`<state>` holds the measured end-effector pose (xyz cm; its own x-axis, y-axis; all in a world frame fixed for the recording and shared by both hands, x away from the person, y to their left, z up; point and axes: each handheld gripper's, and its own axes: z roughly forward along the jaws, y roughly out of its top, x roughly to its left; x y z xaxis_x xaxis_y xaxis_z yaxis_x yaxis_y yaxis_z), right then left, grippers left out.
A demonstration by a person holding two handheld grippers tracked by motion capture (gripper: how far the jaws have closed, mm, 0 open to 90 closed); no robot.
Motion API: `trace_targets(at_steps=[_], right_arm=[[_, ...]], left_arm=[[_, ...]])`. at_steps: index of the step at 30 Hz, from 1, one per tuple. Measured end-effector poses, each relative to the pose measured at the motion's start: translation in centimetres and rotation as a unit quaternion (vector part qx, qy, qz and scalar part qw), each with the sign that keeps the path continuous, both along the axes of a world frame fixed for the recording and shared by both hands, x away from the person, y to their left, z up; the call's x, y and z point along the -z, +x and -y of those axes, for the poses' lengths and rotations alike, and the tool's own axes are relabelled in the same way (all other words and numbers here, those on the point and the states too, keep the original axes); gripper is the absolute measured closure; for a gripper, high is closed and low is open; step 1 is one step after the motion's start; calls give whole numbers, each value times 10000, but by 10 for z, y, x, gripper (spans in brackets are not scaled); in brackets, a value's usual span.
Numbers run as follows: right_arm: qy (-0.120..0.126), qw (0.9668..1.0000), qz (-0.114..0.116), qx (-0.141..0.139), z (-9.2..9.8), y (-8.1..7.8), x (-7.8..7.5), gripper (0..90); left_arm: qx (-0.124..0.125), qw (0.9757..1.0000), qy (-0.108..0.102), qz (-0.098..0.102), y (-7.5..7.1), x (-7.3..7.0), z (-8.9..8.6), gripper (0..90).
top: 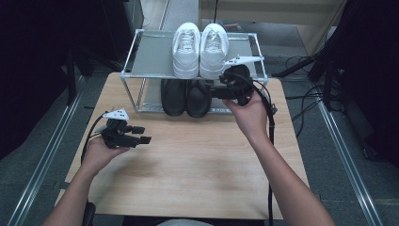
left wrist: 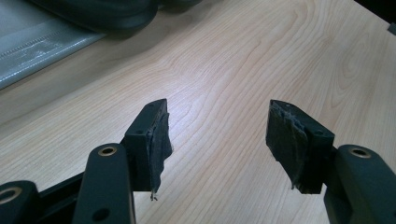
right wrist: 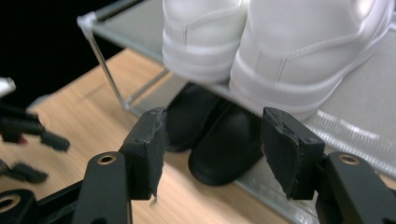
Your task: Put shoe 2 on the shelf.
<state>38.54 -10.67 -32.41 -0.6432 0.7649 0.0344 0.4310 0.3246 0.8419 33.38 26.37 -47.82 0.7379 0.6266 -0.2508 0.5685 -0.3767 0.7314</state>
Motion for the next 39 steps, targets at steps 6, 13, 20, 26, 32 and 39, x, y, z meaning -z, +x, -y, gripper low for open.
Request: trace_targets(at_steps=[6, 13, 20, 26, 32, 39], right_arm=[[245, 9996, -19, -107, 7, -9, 20, 425], [197, 9995, -133, -229, 16, -16, 50, 421], [207, 9987, -242, -386, 20, -21, 80, 422], [208, 9987, -248, -395, 29, -29, 95, 422], [264, 9982, -205, -492, 44, -48, 105, 422], [380, 9974, -333, -522, 64, -56, 121, 420]], left_arm=[[12, 10000, 42, -19, 0, 2, 2, 395], [18, 10000, 16, -7, 0, 3, 3, 395], [148, 9999, 72, -39, 0, 4, 11, 393], [193, 9998, 64, 13, -2, 3, 13, 393], [206, 9998, 50, -46, -2, 3, 15, 394], [270, 9996, 50, -32, -3, 3, 18, 391]])
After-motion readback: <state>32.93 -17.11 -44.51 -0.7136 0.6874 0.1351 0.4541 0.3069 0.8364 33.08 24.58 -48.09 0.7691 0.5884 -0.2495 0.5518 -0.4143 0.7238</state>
